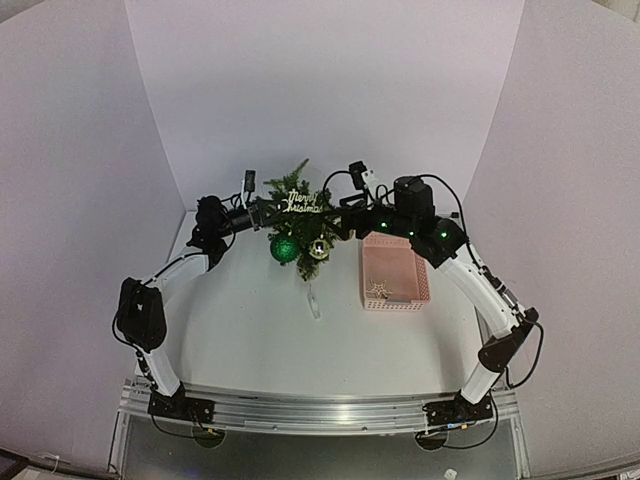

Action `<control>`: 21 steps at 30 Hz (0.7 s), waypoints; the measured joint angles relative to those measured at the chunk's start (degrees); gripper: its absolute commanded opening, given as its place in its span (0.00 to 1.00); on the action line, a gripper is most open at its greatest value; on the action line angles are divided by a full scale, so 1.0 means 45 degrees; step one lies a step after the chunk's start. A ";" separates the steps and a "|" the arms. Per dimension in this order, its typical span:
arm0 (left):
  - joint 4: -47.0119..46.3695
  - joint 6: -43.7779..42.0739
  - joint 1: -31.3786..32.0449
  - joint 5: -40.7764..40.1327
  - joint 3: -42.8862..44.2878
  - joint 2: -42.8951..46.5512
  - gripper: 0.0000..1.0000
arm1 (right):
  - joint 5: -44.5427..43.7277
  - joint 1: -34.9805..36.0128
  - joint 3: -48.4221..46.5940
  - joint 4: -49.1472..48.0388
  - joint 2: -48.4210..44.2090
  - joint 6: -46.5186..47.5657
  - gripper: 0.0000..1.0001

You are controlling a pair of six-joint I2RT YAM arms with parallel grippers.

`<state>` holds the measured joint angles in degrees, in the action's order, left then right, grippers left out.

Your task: Decorate the small christmas tree

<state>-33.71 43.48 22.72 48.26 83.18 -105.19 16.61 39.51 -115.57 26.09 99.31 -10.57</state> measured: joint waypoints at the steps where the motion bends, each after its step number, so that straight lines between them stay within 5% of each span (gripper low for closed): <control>1: 0.0001 -0.0007 0.0000 0.0002 0.0000 -0.0003 0.00 | 0.0005 0.0000 0.0000 -0.0003 0.0000 0.0000 0.92; 15: 0.0034 -0.0130 0.0058 0.0031 -0.0333 -0.0029 0.00 | 0.0054 0.0000 0.0000 -0.0034 0.0000 0.0003 0.92; 21: 0.0045 -0.0301 0.0058 0.0109 -0.0350 -0.0034 0.11 | 0.0143 0.0000 0.0000 -0.0083 0.0000 0.0000 0.91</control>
<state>-33.50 42.12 22.98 48.75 81.60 -105.34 17.26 39.51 -115.57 25.71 99.31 -10.57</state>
